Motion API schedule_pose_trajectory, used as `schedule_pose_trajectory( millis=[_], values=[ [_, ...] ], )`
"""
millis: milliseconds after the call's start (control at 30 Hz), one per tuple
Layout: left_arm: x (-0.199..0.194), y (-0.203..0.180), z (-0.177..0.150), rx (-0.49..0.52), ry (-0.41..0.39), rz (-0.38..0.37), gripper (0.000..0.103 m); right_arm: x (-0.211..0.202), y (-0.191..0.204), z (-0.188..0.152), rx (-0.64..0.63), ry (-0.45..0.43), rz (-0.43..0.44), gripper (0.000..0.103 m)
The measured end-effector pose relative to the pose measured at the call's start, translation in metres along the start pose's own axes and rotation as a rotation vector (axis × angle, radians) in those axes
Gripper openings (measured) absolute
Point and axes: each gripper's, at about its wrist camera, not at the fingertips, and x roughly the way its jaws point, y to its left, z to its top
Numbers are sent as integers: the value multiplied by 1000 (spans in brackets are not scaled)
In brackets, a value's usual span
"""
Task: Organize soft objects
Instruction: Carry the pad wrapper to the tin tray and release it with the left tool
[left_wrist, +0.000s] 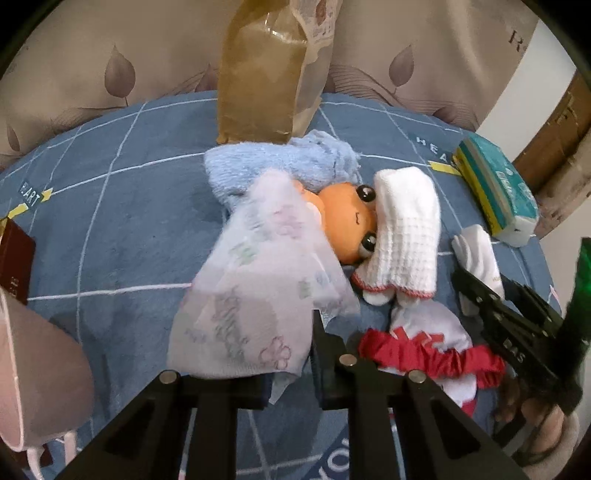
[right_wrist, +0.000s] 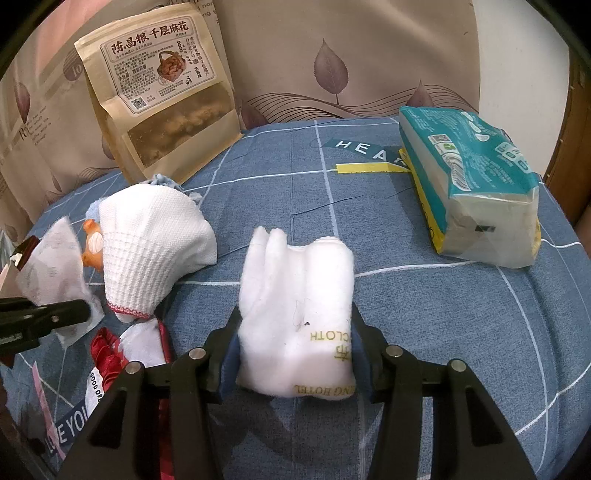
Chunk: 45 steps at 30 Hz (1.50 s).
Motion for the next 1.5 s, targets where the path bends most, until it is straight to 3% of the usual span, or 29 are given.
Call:
schedule_pose_trajectory(
  millis=[400,767,1500],
  values=[
    [-57,6,-6,46,-58,2,16,2,2,0,-7,1,-8,49],
    [-113,46,-1,29,-141,57,16,4,2,-2,-14,1,-14,49],
    [-153,194,-24,-153,-156,305,16,6,6,-4,-48,7,-55,49]
  ],
)
